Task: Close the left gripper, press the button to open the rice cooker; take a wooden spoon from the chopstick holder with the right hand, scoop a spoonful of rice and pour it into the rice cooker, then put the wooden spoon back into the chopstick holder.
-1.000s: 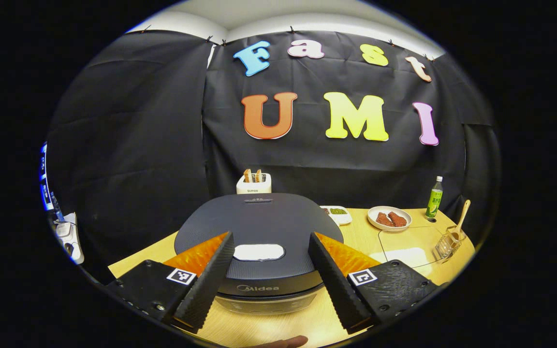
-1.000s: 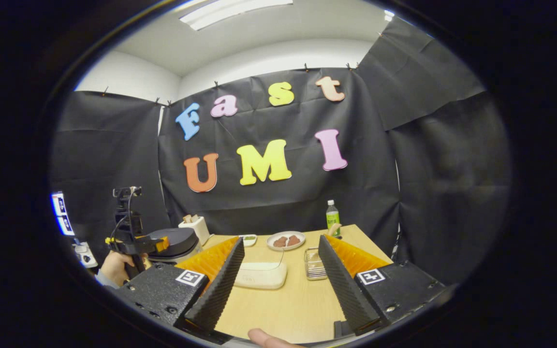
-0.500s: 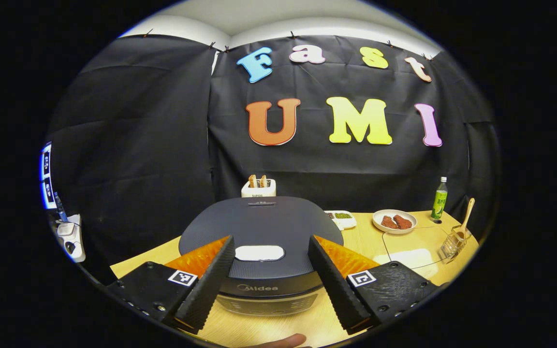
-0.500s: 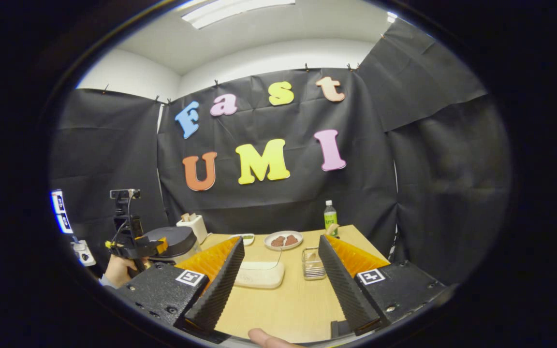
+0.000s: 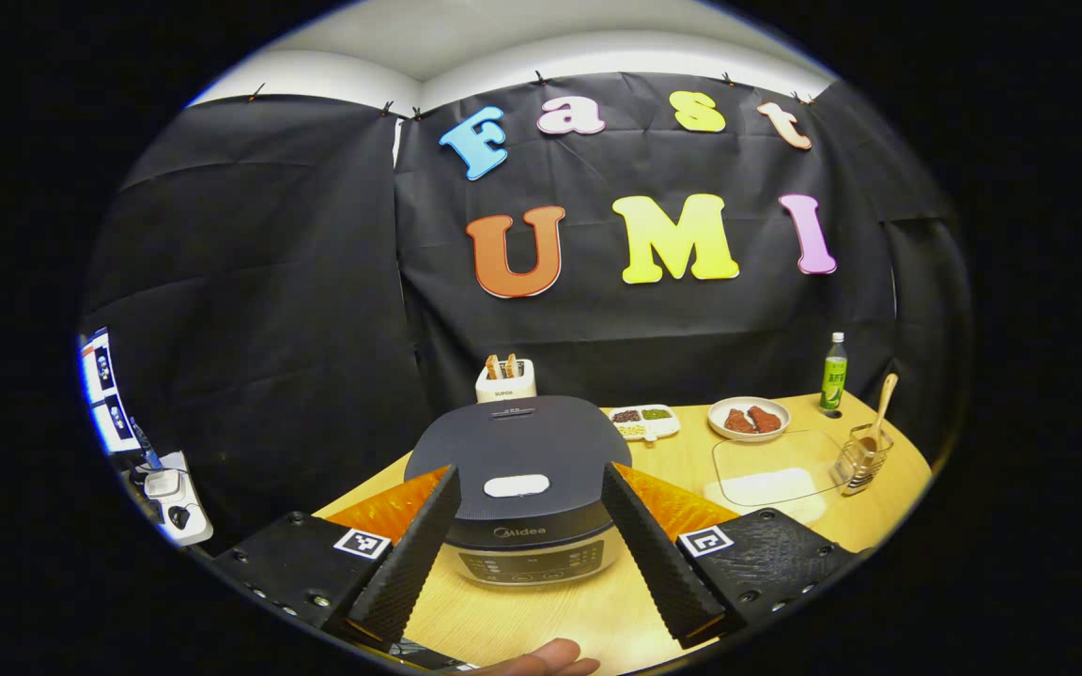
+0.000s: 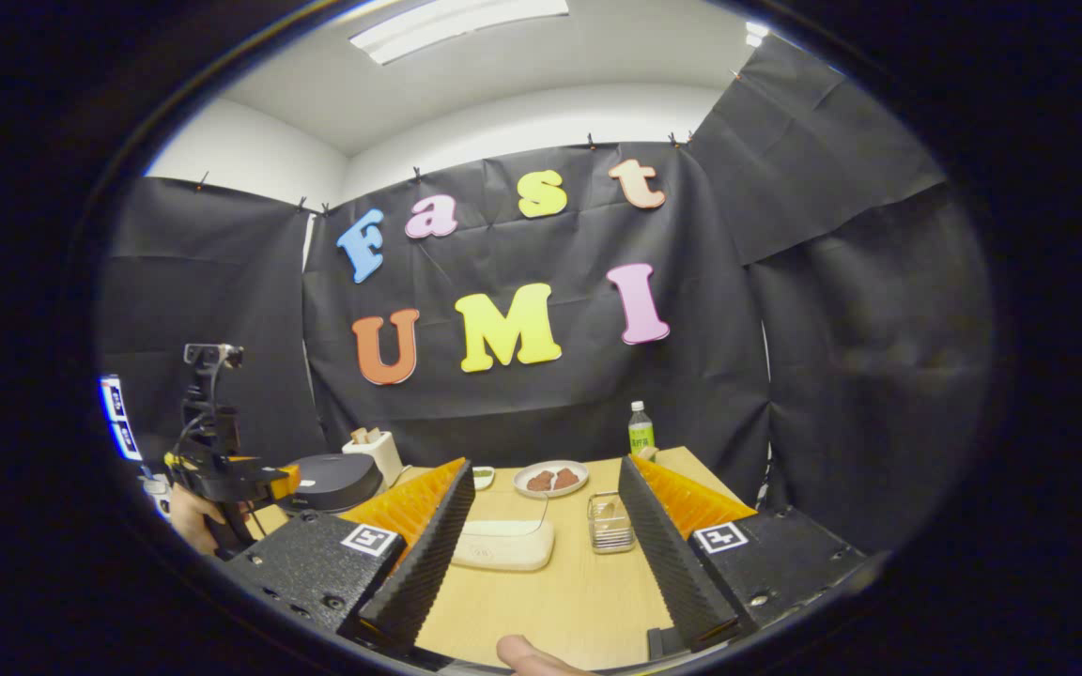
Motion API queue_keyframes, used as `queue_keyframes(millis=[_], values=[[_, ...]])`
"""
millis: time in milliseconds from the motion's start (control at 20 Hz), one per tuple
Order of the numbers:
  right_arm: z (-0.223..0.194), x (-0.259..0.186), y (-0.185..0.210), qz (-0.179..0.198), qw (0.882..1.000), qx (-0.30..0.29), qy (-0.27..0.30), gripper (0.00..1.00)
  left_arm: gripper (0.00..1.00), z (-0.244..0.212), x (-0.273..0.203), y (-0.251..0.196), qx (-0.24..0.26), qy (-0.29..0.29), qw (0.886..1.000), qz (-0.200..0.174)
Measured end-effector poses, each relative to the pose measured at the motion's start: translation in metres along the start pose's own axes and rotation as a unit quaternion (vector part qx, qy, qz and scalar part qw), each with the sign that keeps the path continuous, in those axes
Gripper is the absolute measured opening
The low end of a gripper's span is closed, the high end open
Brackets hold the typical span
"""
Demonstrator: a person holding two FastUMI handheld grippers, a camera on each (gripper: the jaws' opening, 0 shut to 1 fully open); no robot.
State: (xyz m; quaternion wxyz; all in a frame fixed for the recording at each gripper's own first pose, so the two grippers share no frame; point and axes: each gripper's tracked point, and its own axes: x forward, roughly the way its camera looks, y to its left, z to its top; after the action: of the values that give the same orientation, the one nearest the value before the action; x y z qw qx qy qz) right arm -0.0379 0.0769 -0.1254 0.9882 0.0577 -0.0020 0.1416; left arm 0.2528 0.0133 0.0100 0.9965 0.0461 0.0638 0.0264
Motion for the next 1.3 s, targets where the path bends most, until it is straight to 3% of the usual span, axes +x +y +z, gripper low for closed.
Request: queue_keyframes(millis=[300, 600, 950, 1000, 1050, 1300], values=[[0.008, -0.012, -0.002, -0.016, 1.000, -0.013, -0.007, 0.99, 0.96, 0.034, -0.079, -0.006, -0.024, -0.037, 0.999, -0.027], [0.011, -0.023, -0.001, -0.019, 0.999, -0.024, -0.012, 0.99, 0.96, 0.022, -0.133, -0.007, -0.085, -0.050, 0.994, -0.045], [0.012, -0.025, 0.018, -0.003, 0.999, -0.031, -0.012, 0.96, 0.94, 0.016, -0.177, -0.007, -0.054, -0.064, 0.995, -0.057], [0.011, -0.026, 0.020, 0.001, 0.999, -0.034, -0.010, 1.00, 0.94, 0.014, -0.179, -0.010, -0.047, -0.063, 0.995, -0.060], [0.010, -0.026, 0.023, 0.005, 0.999, -0.036, -0.009, 0.96, 0.94, 0.016, -0.183, -0.013, -0.047, -0.067, 0.995, -0.065], [0.009, -0.025, 0.026, 0.011, 0.999, -0.043, -0.005, 0.99, 0.94, 0.022, -0.191, -0.024, -0.060, -0.079, 0.991, -0.088]])
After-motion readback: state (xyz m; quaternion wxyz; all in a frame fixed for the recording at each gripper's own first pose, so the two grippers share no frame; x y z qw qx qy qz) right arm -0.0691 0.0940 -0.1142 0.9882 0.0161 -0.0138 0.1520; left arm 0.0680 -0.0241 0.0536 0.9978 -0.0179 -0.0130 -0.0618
